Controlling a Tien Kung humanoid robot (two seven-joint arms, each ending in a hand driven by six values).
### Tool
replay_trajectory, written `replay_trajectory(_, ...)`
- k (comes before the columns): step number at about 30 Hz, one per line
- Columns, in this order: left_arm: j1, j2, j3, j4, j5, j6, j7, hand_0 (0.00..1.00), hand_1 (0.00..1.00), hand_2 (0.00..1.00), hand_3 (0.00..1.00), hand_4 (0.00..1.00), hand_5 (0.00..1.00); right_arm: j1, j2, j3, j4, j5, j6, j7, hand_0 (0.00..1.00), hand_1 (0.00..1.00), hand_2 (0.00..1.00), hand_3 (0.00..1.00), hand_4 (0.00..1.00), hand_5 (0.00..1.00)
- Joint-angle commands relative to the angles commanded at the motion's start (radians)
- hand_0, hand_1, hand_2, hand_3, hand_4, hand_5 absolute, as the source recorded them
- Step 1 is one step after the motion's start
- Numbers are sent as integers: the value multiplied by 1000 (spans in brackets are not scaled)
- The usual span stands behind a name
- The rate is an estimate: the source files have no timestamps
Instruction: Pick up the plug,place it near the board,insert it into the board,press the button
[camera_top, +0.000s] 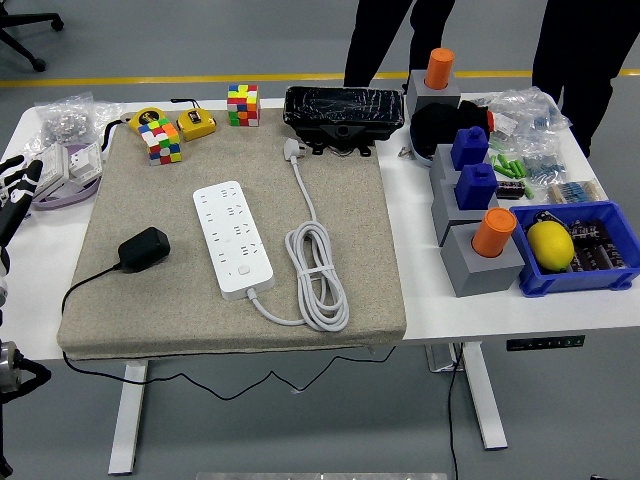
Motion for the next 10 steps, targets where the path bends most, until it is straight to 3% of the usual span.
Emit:
replay_trajectory(1, 0, -1, -1, -1, 3, 0, 1, 732, 728, 713, 743, 998, 633, 1, 0, -11, 0, 11, 1, 3, 680, 563, 497, 462, 763, 28)
replay_trajectory(2, 0, -1, -1, -2, 3, 1, 2, 731, 722, 710, 740, 998, 630, 2, 0, -22, 0, 25, 4, 7, 669, 562, 493, 428, 802, 98)
replay_trajectory(10, 0, -2, -8, -6, 6, 8, 6, 729, 717, 704, 740, 998, 623, 9, -3, -7, 0, 39, 12, 13, 670, 557, 491, 414, 806, 76)
